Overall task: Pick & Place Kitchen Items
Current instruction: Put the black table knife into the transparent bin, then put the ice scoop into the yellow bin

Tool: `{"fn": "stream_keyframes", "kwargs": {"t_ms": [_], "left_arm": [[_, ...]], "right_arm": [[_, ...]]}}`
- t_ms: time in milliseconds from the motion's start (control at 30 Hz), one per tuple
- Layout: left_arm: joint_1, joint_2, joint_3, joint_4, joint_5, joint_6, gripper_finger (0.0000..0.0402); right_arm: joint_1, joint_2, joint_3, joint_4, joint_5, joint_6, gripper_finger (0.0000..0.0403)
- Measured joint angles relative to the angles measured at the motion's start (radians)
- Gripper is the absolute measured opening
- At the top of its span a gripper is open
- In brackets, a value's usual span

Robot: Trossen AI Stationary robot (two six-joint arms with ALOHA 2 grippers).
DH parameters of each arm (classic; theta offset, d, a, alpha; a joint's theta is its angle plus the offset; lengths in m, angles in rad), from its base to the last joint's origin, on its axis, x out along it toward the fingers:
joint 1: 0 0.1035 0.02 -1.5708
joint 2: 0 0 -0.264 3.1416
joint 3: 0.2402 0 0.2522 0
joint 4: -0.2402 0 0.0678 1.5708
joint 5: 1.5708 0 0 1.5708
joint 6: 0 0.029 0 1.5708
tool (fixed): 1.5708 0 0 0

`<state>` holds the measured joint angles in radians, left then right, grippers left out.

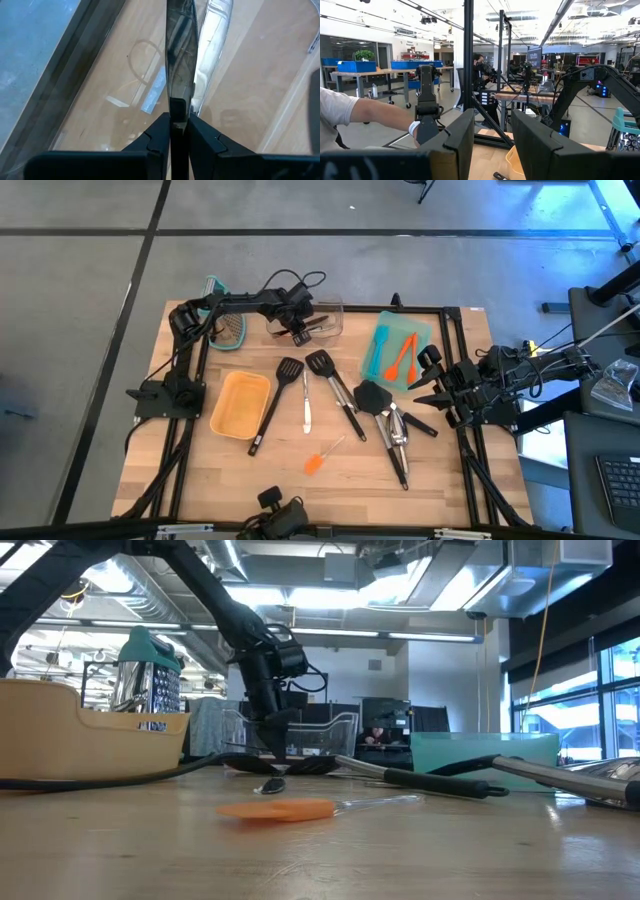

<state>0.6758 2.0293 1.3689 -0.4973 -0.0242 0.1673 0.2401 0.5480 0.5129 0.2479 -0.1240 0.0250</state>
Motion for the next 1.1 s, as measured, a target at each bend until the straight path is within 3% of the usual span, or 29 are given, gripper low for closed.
{"fn": "stream_keyframes", "kwargs": {"t_ms": [300,733,1100], "left_arm": [[0.002,0.000,0.000,-0.020,0.000,-0.003,0.0046],[0.014,0.000,0.011,-0.079,-0.002,-0.012,0.0070],[0.010,0.009,0.131,-0.173,-0.040,0.010,0.0101]], "right_arm": [[0.000,0.000,0.000,0.000,0.000,0.000,0.0135],[0.000,0.000,0.000,0.006,0.000,0.000,0.0135],[0.000,0.000,0.000,0.004,0.000,-0.007,0.0135]]}}
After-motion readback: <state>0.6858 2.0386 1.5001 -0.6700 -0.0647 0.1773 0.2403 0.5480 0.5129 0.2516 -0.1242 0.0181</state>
